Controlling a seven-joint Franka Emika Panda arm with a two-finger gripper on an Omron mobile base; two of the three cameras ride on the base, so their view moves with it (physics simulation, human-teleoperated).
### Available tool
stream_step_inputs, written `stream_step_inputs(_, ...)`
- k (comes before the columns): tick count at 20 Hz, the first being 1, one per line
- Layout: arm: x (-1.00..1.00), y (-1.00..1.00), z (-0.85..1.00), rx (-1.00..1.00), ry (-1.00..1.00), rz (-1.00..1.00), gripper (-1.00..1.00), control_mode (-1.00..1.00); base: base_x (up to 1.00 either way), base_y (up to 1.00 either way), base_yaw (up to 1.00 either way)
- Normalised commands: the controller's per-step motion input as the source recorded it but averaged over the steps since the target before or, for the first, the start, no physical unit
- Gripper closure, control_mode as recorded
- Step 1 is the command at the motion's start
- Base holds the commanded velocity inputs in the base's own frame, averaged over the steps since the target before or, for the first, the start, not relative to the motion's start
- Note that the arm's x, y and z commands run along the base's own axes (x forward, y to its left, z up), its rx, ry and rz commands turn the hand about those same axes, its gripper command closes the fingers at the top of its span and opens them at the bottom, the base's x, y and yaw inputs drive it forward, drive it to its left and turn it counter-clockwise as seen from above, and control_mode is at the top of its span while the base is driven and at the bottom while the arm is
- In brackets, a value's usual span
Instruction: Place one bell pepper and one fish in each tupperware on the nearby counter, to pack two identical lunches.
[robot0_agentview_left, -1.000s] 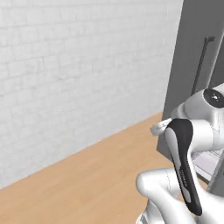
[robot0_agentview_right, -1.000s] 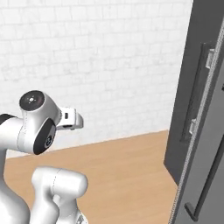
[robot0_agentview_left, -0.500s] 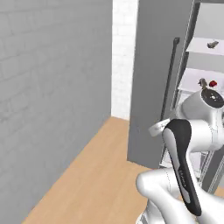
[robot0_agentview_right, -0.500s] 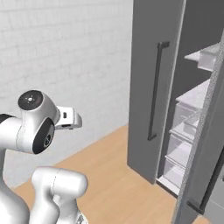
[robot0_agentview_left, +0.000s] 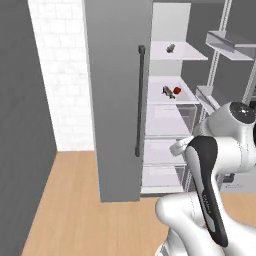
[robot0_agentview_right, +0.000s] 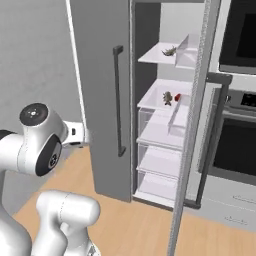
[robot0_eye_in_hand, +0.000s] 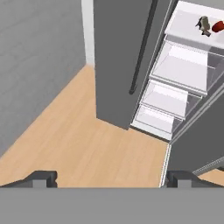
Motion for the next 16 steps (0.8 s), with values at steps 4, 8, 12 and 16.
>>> stream_step_inputs(4, 0.00, 0.00, 0.00, 0.00, 0.00, 0.00, -1.00, 1.00, 0.71, 0.33, -0.53)
stream_step_inputs(8, 0.00, 0.00, 0.00, 0.00, 0.00, 0.00, -1.00, 1.00, 0.58, 0.28, -0.08)
stream_step_inputs(12, 0.00, 0.00, 0.00, 0.00, 0.00, 0.00, -1.00, 1.00, 0.39, 0.02, -0.05)
stream_step_inputs(16, 0.00, 0.00, 0.00, 0.00, 0.00, 0.00, -1.00, 1.00, 0.39, -0.13, -0.07)
